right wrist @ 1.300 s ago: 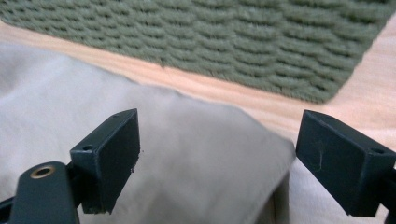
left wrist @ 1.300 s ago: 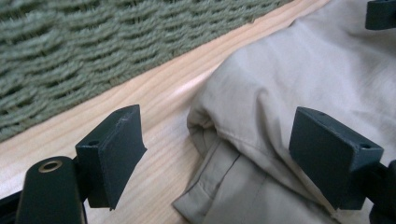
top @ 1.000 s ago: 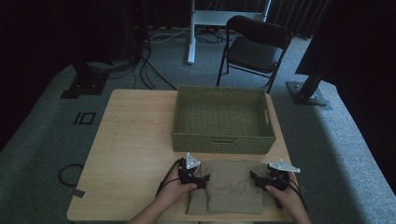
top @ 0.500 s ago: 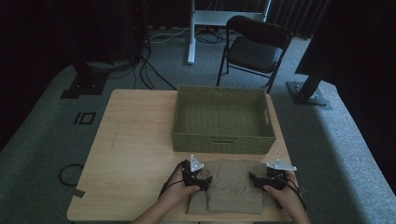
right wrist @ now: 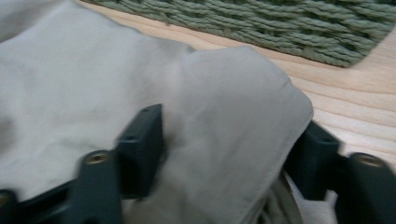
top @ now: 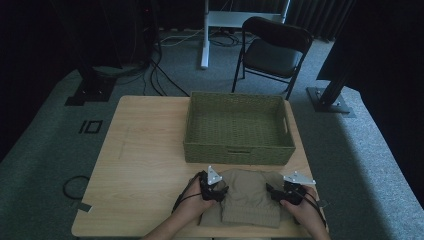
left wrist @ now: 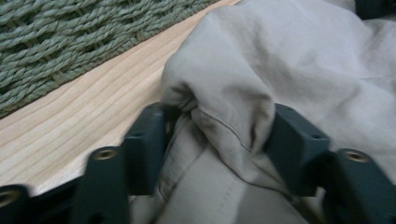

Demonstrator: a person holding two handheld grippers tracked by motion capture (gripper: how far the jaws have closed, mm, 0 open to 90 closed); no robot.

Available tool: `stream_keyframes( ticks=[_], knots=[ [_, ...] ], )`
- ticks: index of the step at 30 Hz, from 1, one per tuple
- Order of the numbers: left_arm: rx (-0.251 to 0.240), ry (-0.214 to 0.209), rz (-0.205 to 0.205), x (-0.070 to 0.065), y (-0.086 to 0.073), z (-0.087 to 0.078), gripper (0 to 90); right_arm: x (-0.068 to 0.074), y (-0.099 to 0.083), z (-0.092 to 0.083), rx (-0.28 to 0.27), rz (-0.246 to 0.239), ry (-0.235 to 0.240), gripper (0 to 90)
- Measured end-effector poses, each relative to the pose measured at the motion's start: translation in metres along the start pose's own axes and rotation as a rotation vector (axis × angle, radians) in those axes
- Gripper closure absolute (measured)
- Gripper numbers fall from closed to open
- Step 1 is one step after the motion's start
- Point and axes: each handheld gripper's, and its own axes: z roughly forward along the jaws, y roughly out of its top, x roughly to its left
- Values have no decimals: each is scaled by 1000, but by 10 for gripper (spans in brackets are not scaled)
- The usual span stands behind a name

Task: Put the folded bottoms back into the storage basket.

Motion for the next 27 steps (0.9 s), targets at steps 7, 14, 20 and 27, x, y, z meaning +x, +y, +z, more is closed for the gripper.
stream_keyframes(
  ticks=[7, 14, 20, 27],
  knots=[
    [-17, -53, -43, 4, 2, 1, 779, 8, 7, -1, 44, -23, 69, 761],
    [-15, -59, 11, 3, 12, -10, 820, 12, 15, -3, 72, -48, 66, 792],
    [-55, -83, -10, 6, 19, -20, 826, 10, 19, -12, 43, -15, 93, 798],
    [-84, -80, 16, 5, 25, -29, 826, 10, 26, -20, 11, 0, 111, 799]
  ],
)
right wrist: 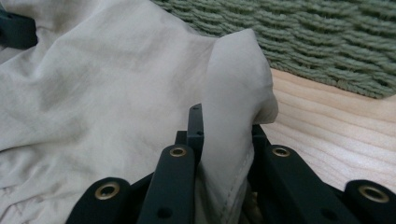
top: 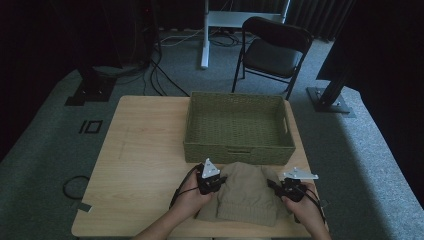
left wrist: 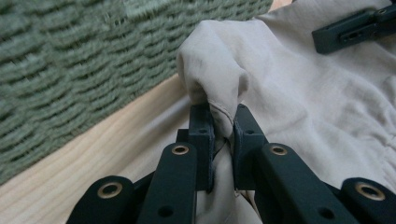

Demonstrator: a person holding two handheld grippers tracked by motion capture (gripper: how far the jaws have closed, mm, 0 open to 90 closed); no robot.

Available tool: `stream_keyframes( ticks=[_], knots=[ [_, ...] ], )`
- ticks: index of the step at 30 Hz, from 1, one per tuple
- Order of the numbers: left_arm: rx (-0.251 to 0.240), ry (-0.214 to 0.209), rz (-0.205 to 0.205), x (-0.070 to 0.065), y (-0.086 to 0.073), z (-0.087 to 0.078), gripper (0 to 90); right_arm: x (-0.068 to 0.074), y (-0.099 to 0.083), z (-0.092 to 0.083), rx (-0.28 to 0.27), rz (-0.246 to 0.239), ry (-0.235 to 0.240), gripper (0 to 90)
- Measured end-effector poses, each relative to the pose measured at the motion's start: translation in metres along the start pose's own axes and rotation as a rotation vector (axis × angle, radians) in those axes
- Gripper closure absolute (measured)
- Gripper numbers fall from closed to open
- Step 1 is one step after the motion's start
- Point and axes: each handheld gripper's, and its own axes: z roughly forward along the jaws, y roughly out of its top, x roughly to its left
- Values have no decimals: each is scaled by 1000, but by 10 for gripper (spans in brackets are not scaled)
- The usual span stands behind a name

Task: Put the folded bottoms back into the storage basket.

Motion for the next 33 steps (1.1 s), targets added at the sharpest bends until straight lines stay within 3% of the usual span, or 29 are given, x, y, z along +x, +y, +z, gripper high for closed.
stream_keyframes(
  ticks=[5, 16, 33],
  knots=[
    [-5, -4, 34, -3, 8, -10, 825, 3, 5, -6, -17, 5, 5, 800],
    [-34, -5, 36, -2, 20, -24, 825, 6, 14, -17, -61, 19, 30, 801],
    [-91, 11, 80, 0, 50, -48, 826, 10, 52, -44, -141, -18, 39, 802]
  ],
)
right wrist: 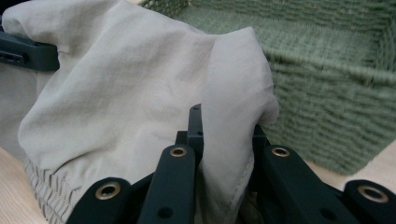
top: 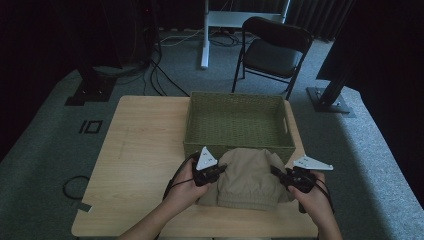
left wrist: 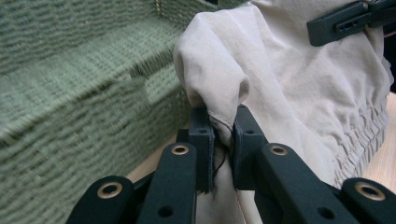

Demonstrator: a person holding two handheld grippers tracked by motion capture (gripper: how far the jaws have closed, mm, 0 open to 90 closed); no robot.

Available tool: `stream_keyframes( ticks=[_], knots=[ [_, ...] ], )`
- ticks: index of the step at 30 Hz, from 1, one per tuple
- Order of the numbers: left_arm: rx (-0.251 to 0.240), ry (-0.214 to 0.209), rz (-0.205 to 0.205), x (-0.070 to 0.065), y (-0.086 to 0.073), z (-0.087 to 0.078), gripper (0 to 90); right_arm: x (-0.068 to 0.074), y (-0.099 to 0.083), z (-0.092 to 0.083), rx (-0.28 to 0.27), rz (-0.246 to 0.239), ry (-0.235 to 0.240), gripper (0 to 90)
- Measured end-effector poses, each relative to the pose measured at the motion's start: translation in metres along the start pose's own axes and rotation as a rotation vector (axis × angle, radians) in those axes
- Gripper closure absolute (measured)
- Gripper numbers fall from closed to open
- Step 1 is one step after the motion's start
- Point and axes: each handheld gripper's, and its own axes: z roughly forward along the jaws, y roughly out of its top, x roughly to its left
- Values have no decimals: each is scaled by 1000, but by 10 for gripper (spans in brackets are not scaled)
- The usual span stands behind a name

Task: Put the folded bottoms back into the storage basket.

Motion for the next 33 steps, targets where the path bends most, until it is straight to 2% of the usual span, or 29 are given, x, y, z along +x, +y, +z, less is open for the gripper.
stream_keyframes(
  ticks=[4, 8, 14, 17, 18, 28, 33],
  knots=[
    [-15, 9, 13, 4, 12, -6, 826, 0, 10, -2, -21, 3, 16, 802],
    [-35, 20, 24, 8, 23, -12, 825, 1, 27, -5, -41, -16, 12, 802],
    [-68, 42, 40, 15, 45, -21, 825, 1, 48, -9, -72, -22, 13, 802],
    [-88, 38, 45, 21, 54, -24, 825, -1, 60, -9, -89, -17, 13, 802],
    [-88, 38, 45, 21, 54, -24, 825, -1, 60, -9, -89, -17, 13, 802],
    [-136, 50, 29, 43, 81, -22, 825, -11, 100, -5, -116, -18, 4, 802],
    [-157, 87, 46, 55, 96, -19, 825, -16, 122, 1, -137, -11, -3, 802]
  ],
)
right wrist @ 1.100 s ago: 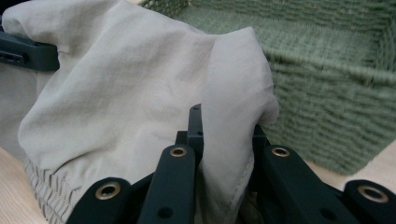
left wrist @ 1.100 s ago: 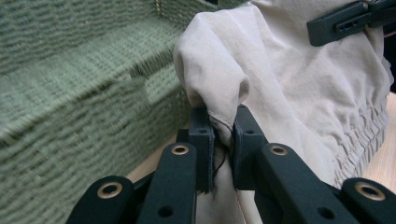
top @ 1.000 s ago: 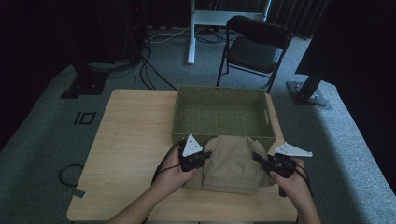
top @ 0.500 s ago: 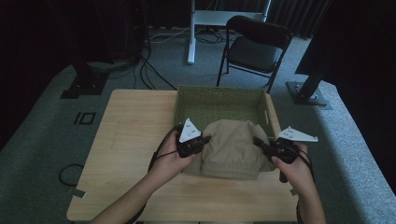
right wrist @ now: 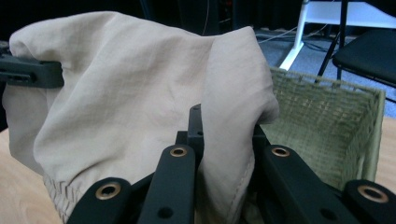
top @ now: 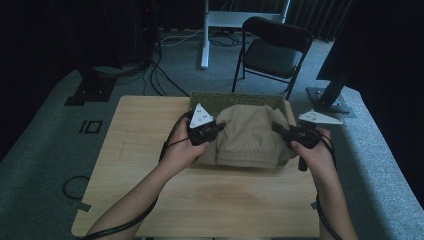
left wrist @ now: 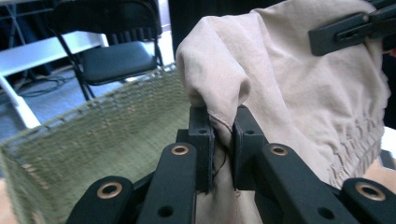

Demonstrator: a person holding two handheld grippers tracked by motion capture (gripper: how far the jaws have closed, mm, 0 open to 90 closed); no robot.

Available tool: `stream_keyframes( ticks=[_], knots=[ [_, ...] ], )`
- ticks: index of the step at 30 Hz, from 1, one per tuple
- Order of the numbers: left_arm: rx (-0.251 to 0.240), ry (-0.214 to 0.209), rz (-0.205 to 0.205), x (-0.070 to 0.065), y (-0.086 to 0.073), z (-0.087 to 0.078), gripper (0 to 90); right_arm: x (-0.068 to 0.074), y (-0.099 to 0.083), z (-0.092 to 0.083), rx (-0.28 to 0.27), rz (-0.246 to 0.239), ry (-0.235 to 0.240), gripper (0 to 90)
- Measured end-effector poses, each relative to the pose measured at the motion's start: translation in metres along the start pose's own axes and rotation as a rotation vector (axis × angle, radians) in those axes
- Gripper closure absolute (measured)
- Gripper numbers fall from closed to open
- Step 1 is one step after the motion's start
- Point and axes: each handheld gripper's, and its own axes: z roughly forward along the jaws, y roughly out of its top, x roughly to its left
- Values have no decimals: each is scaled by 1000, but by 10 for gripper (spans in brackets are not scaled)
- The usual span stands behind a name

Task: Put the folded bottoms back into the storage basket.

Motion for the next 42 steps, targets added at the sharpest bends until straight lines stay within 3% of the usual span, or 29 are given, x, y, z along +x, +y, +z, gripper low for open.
stream_keyframes(
  ticks=[6, 12, 18, 24, 29, 35, 42],
  knots=[
    [-6, 44, -8, 16, 11, 13, 825, -5, 20, 15, 6, -11, -29, 803],
    [-37, 65, -36, 32, 18, 24, 825, -17, 34, 31, -2, 22, -29, 803],
    [-44, 108, -39, 45, 17, 42, 824, -29, 41, 51, 2, 38, -42, 802],
    [-37, 127, -80, 56, 10, 63, 823, -44, 39, 73, 14, 62, -72, 801],
    [-21, 144, -104, 62, -1, 80, 823, -54, 34, 91, 40, 51, -88, 801],
    [18, 164, -131, 71, -18, 99, 819, -66, 17, 118, 79, 64, -102, 798],
    [65, 168, -175, 81, -40, 118, 816, -75, -1, 144, 116, 46, -120, 796]
  ],
)
